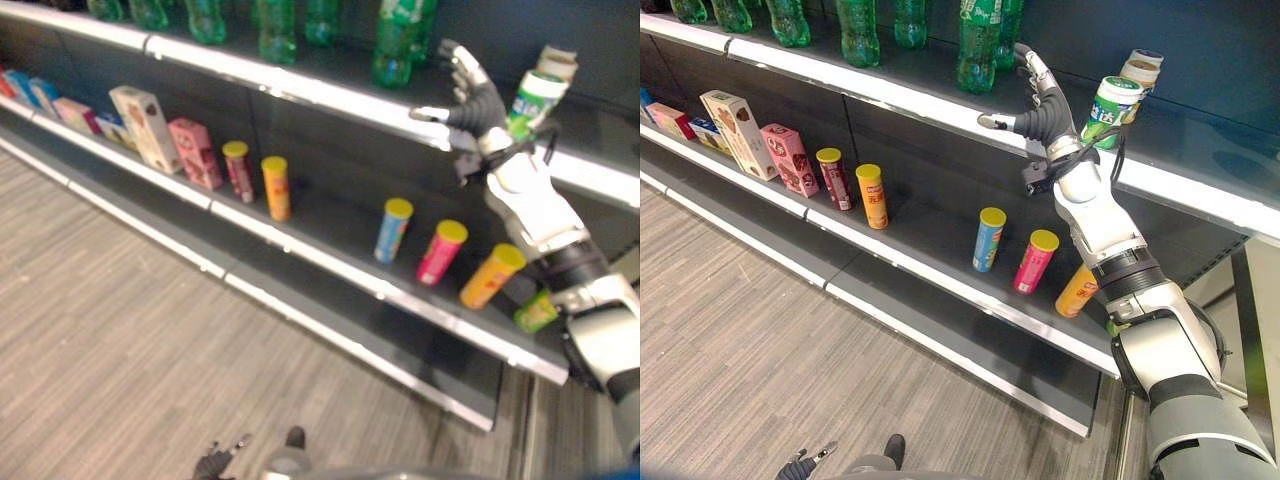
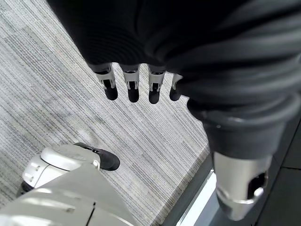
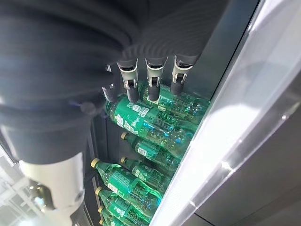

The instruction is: Put the goods on the table back onto the shelves and tidy them up.

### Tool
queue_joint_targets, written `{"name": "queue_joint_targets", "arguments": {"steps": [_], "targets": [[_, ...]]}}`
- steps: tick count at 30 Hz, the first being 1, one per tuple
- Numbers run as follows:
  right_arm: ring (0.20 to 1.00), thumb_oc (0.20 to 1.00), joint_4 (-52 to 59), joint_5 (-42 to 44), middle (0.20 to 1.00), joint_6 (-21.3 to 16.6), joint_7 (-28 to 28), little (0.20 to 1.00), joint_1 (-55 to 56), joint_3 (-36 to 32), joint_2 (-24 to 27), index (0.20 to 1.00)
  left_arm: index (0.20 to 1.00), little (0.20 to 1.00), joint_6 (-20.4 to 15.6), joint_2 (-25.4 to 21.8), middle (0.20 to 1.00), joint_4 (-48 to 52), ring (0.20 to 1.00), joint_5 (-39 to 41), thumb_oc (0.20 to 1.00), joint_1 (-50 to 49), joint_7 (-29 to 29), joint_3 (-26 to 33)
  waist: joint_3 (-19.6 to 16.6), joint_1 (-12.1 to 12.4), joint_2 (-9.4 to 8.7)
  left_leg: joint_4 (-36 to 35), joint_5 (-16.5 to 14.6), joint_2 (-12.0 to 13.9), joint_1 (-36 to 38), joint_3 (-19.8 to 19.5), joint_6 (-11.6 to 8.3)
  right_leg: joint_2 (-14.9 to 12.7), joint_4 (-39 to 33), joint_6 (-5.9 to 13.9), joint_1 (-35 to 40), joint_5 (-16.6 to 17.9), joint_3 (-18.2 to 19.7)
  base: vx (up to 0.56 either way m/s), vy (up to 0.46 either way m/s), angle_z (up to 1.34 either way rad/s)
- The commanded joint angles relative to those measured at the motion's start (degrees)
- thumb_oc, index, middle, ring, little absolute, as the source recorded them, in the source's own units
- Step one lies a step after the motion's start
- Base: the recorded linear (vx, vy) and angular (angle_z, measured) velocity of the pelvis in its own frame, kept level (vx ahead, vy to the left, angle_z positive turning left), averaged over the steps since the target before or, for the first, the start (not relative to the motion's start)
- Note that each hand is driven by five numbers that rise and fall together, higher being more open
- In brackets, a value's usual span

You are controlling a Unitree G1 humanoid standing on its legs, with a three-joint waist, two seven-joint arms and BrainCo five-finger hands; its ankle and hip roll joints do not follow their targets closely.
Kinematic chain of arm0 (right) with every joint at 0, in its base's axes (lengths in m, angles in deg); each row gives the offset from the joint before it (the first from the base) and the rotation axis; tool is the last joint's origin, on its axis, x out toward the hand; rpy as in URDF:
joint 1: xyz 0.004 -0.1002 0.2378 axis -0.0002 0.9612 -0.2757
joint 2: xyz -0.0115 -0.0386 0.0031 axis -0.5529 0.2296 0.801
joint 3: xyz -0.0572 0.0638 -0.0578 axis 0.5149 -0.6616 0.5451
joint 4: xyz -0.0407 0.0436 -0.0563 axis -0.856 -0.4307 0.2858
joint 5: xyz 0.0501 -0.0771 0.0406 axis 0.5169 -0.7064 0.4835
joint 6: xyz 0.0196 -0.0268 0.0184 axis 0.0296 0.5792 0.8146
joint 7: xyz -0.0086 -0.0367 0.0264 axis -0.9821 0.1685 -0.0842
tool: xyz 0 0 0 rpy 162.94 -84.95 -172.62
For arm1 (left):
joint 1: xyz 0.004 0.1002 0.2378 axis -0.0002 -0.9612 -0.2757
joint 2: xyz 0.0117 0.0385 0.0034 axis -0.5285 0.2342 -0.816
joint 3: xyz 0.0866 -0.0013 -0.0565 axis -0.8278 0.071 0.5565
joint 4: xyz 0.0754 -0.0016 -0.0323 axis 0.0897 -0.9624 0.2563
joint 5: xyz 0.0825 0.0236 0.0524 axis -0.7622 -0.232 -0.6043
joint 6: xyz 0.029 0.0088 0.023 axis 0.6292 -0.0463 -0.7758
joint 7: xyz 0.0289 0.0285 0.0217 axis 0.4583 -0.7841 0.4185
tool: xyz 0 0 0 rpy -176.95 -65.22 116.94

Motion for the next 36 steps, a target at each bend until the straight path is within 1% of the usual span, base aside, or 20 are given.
{"name": "queue_joint_targets", "arguments": {"steps": [1,9,17,20,36], "targets": [[1.0,1.0,-0.2,-1.4,1.0,-1.6,-1.9,1.0,-6.3,0.3,2.9,1.0,1.0,1.0,-1.3,-3.1,1.0,-2.2,1.0,-0.1,1.0,3.3,-0.5,-4.0,-0.4,2.1,-0.34,0.4,-7.9,3.1,4.8,3.1,-3.46,-3.5,0.7,1.86,-0.3,0.1,0.6,0.0,0.0,0.0],[1.0,1.0,0.5,-2.7,1.0,-1.2,-2.5,1.0,-4.3,-0.8,4.1,1.0,1.0,1.0,-1.3,-3.1,1.0,-1.1,1.0,-0.4,1.0,2.8,-0.6,-3.6,-0.2,1.7,-0.39,0.4,-8.1,3.0,5.0,3.4,-3.34,-3.6,0.7,1.94,-0.6,0.2,1.0,0.0,0.0,0.0],[1.0,1.0,0.9,-3.0,1.0,-1.1,-2.7,1.0,-3.6,-1.1,4.1,1.0,1.0,1.0,-1.2,-3.1,1.0,-1.0,1.0,-0.5,1.0,2.7,-0.5,-3.7,-0.1,1.6,-0.41,0.4,-8.1,3.0,5.1,3.5,-3.26,-3.6,0.7,1.93,-0.6,0.3,1.2,0.0,0.002,-0.01],[1.0,1.0,0.9,-4.4,1.0,-0.6,-2.8,1.0,-2.3,-1.5,5.0,1.0,1.0,1.0,-1.2,-3.2,1.0,-0.1,1.0,-1.0,1.0,2.3,-0.5,-3.5,0.2,1.3,-0.38,0.4,-8.2,3.0,5.1,3.6,-3.09,-3.7,0.7,1.98,-0.8,0.4,1.5,0.0,0.005,-0.02],[1.0,1.0,1.3,-4.8,1.0,-0.4,-2.9,1.0,-1.4,-1.9,5.1,1.0,1.0,1.0,-1.2,-3.3,1.0,0.3,1.0,-1.2,1.0,2.1,-0.5,-3.5,0.3,1.1,-0.35,0.4,-8.2,2.9,5.2,3.7,-3.04,-3.8,0.7,2.02,-0.9,0.4,1.7,0.0,0.0,-0.01]]}}
